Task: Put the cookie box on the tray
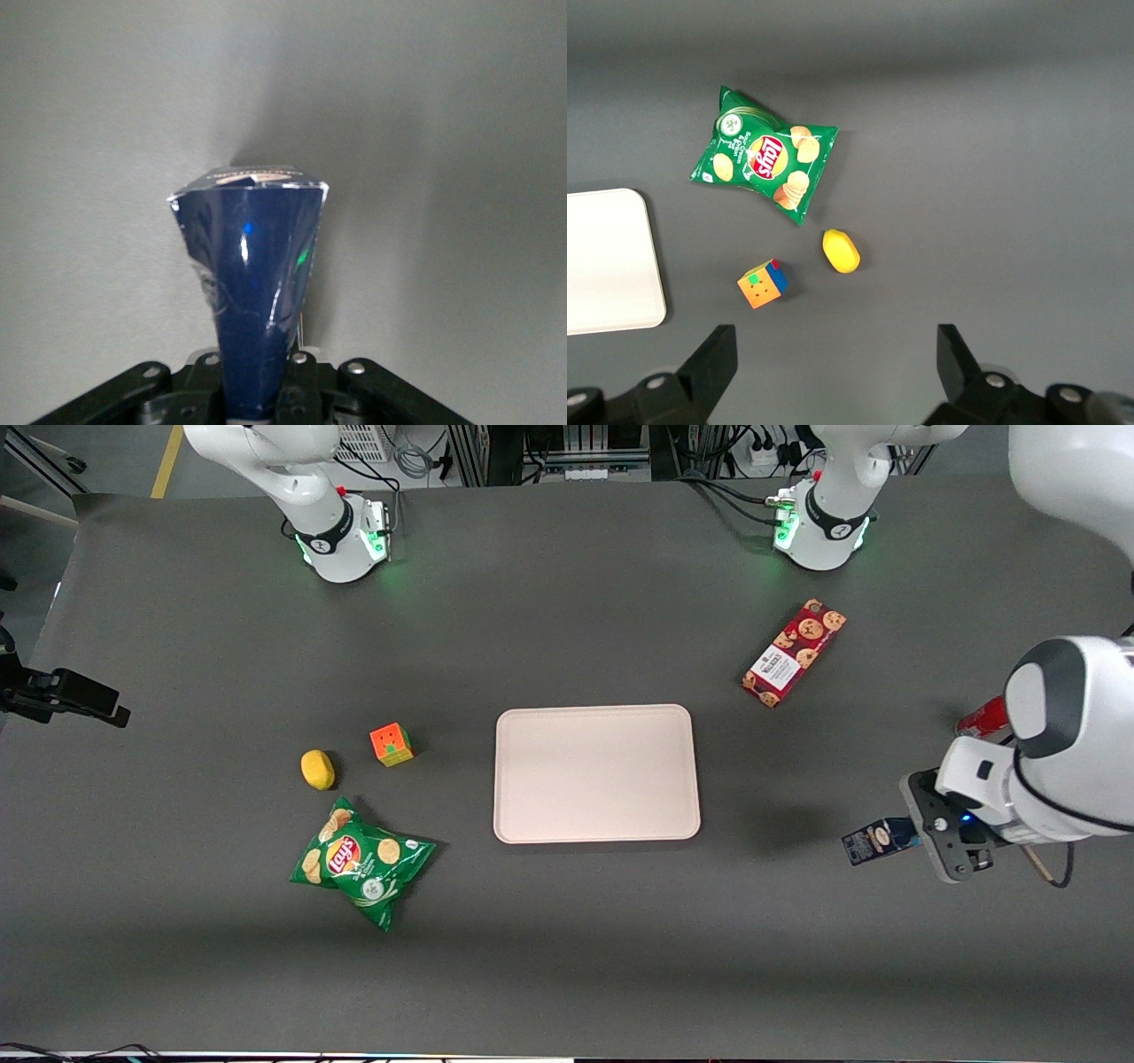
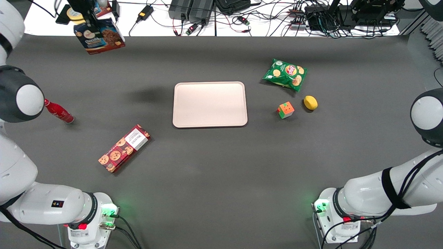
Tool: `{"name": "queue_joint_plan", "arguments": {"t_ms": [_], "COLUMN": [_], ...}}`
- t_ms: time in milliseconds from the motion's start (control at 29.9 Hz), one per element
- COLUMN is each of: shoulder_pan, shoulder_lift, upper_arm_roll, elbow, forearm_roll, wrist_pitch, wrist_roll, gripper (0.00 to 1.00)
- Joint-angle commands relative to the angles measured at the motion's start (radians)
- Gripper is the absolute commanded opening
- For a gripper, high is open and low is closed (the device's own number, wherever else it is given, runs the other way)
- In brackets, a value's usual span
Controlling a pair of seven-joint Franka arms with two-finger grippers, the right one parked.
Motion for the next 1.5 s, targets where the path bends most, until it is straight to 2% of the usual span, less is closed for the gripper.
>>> {"name": "queue_joint_plan", "arguments": {"t_ms": [0,267,434,702,936,1303,1470], "shoulder_pan": [-0.009,-0.009,-0.009,-0.009,-0.009,-0.01,-0.01], "shoulder_lift": [-0.008,-0.028,-0.049,-0.069,-0.071,-0.069,-0.071], "upper_arm_roll": [-0.006,-0.009,-0.041,-0.121,-0.208,-0.313,-0.405], "elbow": [0.108,0.148,0.148,0.137,0.13,0.107,0.065], "forearm_roll": [0.019,0.016,0.021,0.024,0.019,0.008,0.007], "wrist_pitch": [-0.138,-0.167,-0.175,-0.184,-0.184,-0.178,-0.167], "wrist_roll": [-0.022,-0.026,-0.146,-0.563,-1.002,-1.388,-1.666], "gripper": [0.0,0.0,0.0,0.0,0.02,0.01,0.01]}}
